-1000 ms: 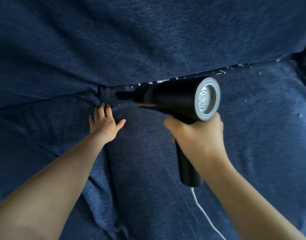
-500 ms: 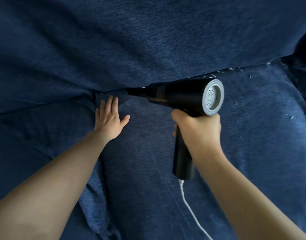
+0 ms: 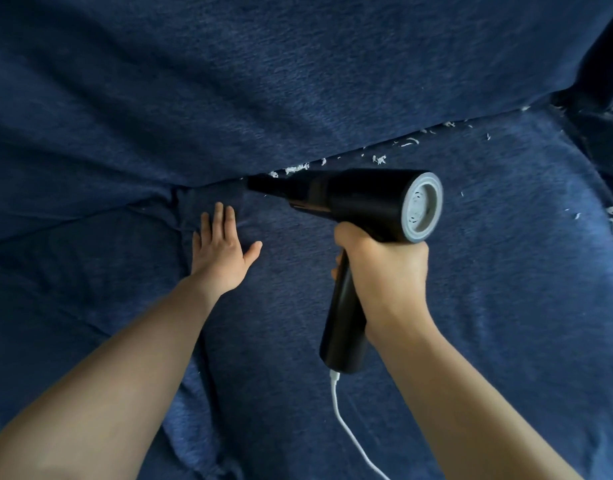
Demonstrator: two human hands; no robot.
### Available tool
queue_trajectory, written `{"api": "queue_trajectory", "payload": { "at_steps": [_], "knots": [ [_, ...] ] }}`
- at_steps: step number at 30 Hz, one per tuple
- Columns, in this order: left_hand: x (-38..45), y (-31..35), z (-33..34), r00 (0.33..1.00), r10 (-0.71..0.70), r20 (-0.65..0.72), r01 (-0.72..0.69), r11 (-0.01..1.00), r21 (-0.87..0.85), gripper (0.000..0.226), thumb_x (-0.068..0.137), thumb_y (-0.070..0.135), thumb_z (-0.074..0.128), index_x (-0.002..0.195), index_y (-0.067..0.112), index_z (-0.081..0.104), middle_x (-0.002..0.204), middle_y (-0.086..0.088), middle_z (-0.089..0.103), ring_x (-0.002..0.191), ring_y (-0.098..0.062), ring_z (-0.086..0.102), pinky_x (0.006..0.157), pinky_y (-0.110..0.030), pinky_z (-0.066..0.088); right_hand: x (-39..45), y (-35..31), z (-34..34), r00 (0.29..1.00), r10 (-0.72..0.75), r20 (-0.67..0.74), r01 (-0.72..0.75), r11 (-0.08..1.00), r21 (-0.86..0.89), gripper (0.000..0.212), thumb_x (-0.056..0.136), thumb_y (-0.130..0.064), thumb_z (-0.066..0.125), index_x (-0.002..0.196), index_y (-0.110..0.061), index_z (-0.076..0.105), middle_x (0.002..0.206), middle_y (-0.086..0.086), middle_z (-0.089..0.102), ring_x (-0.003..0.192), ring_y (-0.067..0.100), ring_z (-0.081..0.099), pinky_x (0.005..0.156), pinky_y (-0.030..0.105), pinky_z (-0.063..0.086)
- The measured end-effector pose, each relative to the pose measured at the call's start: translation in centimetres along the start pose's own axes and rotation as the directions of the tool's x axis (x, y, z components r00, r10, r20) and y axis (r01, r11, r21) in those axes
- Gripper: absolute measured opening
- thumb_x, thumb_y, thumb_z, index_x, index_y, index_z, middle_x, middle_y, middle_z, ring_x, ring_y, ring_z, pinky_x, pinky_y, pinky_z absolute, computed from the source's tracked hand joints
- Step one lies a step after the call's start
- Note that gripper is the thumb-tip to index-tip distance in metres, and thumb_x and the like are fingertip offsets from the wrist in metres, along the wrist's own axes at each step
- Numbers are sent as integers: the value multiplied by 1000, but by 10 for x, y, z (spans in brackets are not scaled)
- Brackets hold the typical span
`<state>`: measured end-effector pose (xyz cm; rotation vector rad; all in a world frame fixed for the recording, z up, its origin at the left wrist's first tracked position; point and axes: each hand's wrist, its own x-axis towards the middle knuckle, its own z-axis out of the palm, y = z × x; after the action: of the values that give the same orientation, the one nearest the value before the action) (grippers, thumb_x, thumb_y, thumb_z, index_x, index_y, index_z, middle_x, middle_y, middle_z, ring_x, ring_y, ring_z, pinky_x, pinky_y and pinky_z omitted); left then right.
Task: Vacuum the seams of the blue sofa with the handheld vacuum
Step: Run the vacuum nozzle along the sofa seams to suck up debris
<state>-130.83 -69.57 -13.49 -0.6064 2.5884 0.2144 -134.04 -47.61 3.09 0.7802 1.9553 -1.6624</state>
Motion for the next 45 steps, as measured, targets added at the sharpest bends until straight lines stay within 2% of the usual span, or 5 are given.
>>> {"api": "queue_trajectory", "payload": {
  "at_steps": [9, 19, 24, 30, 45],
  "knots": [
    [-3, -1, 6, 1000, 0, -18, -1, 1000, -10, 84, 96, 57, 34, 154, 11, -5, 162, -6, -13, 149, -30, -8, 120, -50, 8, 12, -7, 35, 987, 158, 1, -156, 972, 175, 14, 60, -30, 72, 64, -17, 68, 62, 3, 71, 77, 31, 75, 82, 51, 63],
    [-2, 2, 7, 1000, -30, 8, 30, 999, -23, 84, 96, 57, 33, 154, 12, -8, 161, -5, -17, 148, -29, -11, 120, -48, 4, 10, -5, -5, 998, 46, -46, -42, 994, 98, 13, 72, -17, 73, 61, -16, 66, 50, 1, 62, 52, 21, 62, 69, 45, 61],
    [-2, 3, 8, 999, -37, 8, 38, 999, -40, 84, 96, 57, 34, 154, 12, -7, 161, -5, -16, 148, -29, -11, 120, -49, 4, -2, -7, -12, 997, -74, 12, 75, 992, -102, 25, 65, -25, 72, 71, -2, 64, 60, 17, 66, 64, 42, 68, 62, 51, 60],
    [-3, 7, 5, 998, -52, 22, 52, 998, -33, 84, 96, 55, 35, 154, 11, -7, 161, -5, -17, 148, -29, -10, 120, -49, 5, 0, -15, -27, 985, -169, -20, 162, 968, -192, 22, 74, -21, 75, 73, -1, 65, 69, 16, 70, 73, 37, 72, 62, 42, 59],
    [-3, 13, 2, 996, -81, 44, 82, 996, -32, 83, 97, 52, 36, 154, 10, -8, 161, -5, -18, 148, -30, -11, 120, -50, 5, 18, -11, -22, 996, -5, -91, 2, 999, -41, 19, 70, -28, 74, 75, -10, 71, 70, 8, 74, 72, 29, 74, 71, 44, 64]
  ]
}}
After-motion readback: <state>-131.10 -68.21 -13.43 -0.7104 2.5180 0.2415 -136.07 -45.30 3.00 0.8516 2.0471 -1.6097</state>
